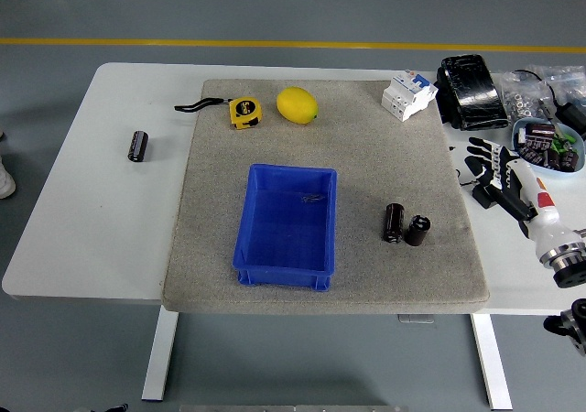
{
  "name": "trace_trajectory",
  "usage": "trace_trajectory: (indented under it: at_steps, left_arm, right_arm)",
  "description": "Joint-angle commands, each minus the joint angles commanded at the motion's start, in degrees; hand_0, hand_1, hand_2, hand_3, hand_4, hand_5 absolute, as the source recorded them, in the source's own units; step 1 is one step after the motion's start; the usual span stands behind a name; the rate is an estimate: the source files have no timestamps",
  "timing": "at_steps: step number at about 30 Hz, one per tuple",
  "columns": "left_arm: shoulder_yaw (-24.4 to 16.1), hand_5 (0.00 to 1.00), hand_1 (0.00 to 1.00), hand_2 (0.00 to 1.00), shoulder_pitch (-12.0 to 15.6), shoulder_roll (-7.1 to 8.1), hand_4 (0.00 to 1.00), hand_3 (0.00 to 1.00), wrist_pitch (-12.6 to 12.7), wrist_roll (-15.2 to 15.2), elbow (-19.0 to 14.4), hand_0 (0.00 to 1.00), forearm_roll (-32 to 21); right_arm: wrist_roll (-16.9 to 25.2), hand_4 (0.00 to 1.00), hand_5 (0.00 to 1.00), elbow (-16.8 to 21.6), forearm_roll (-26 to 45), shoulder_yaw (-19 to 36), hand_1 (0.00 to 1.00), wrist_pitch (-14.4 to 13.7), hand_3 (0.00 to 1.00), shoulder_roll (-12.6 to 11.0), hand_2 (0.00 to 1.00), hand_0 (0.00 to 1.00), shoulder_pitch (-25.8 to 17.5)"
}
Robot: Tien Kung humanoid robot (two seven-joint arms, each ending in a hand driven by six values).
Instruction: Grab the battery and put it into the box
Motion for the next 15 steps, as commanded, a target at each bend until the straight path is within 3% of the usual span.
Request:
trace_trajectory:
  at_steps: [5,6,9,11,12,15]
  left_arm:
    - [0.15,0.716,0.617,0.738,-0.08,0.02,0.707,0.705,-0.04,-0.01,0.00,0.667,-0.11]
    - [0.17,0.717,0.616,0.737,-0.11,0.02,0.708,0.703,-0.04,0.00,0.00,0.667,-0.11]
    - [0.37,0.717,0.616,0.737,-0.15,0.03,0.708,0.703,-0.01,-0.03,0.00,0.667,-0.35]
    - [0.47,0.717,0.616,0.737,-0.16,0.04,0.708,0.703,0.03,-0.05,0.00,0.667,-0.51]
    - [0.54,0.716,0.615,0.736,-0.18,0.04,0.709,0.704,0.05,-0.06,0.00,0.667,-0.60]
    - [0.71,0.716,0.615,0.736,-0.23,0.06,0.709,0.704,0.11,-0.11,0.00,0.667,-0.88]
  right_arm:
    - [1.58,0.998,0.551,0.11,-8.55,-1.93,0.758,0.75,0.820,-2.06,0.793,0.784,1.66]
    - [1.76,0.998,0.490,0.10,-10.07,-2.42,0.738,0.88,0.800,-2.47,0.768,0.779,2.06]
    - [2.24,0.998,0.490,-0.06,-15.05,-4.44,0.738,1.24,0.800,-3.70,0.768,0.779,3.82]
    - [2.41,0.998,0.490,-0.28,-17.60,-5.69,0.738,2.48,0.800,-4.21,0.768,0.779,4.80]
    - [2.41,0.998,0.414,-0.39,-18.61,-6.19,0.683,3.37,0.795,-4.43,0.730,0.734,5.15]
    - [2.56,0.998,0.414,-0.76,-20.62,-7.57,0.683,4.95,0.795,-5.00,0.730,0.734,5.82]
